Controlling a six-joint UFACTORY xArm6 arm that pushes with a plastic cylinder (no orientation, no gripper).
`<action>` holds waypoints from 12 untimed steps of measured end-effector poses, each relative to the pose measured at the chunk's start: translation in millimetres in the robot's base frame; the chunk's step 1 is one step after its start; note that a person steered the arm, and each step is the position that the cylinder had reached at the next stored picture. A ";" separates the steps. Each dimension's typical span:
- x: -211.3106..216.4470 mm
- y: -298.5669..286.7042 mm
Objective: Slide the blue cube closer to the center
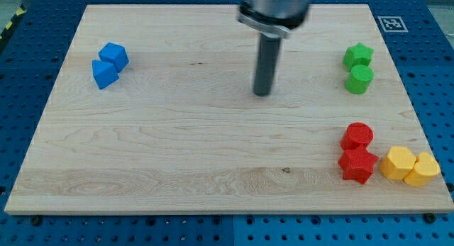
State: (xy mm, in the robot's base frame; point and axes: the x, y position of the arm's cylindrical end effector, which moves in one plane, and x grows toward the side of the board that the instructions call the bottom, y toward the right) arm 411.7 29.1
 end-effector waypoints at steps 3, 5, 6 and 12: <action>-118.2 -223.0; -106.5 -268.9; -101.4 -293.5; -51.3 -234.1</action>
State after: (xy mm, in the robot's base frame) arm 360.4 -205.0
